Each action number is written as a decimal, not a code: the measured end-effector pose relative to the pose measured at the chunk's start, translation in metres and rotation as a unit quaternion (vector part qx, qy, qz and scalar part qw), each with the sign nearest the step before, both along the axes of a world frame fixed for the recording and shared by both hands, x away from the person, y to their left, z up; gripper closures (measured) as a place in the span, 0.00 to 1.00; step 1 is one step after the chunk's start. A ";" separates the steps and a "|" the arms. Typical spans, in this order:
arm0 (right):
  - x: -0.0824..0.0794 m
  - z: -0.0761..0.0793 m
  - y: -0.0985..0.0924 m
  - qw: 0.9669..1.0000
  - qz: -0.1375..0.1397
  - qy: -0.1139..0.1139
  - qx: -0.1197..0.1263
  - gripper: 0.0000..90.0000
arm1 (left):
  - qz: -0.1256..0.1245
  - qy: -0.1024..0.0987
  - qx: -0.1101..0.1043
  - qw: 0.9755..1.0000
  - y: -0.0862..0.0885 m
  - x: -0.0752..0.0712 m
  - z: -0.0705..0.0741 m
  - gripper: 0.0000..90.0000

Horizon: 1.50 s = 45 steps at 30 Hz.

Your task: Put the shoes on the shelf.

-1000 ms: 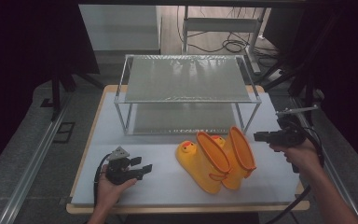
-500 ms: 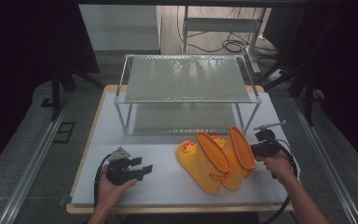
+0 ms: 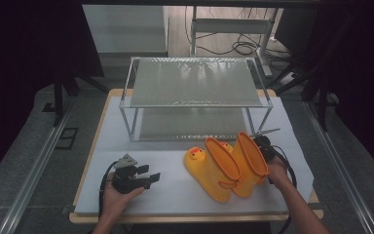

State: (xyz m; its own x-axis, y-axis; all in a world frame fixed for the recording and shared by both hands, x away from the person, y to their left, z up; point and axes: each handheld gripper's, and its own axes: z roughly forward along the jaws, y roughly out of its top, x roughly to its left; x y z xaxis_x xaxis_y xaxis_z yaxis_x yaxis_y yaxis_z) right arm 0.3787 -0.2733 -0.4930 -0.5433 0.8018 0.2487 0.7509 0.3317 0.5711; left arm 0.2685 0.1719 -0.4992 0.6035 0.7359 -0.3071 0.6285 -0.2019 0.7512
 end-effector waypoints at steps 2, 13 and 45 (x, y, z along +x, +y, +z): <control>0.002 -0.001 0.005 1.000 0.004 -0.002 0.004 1.00 | -0.001 0.000 0.001 1.000 0.000 0.000 0.000 0.43; 0.000 0.002 0.002 1.000 -0.003 -0.013 -0.014 0.99 | -0.002 0.000 0.002 1.000 0.000 -0.001 0.000 0.42; -0.114 -0.004 -0.034 1.000 -0.016 -0.013 0.015 0.98 | 0.000 -0.003 -0.002 1.000 0.001 -0.002 0.001 0.42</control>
State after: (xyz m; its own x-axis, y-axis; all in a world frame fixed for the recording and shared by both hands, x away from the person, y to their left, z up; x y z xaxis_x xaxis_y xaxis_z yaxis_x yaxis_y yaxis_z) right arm 0.2652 -0.3077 -0.4969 -0.5239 0.8111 0.2601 0.7460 0.2895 0.5997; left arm 0.2664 0.1732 -0.4979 0.6058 0.7341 -0.3069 0.6241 -0.1992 0.7555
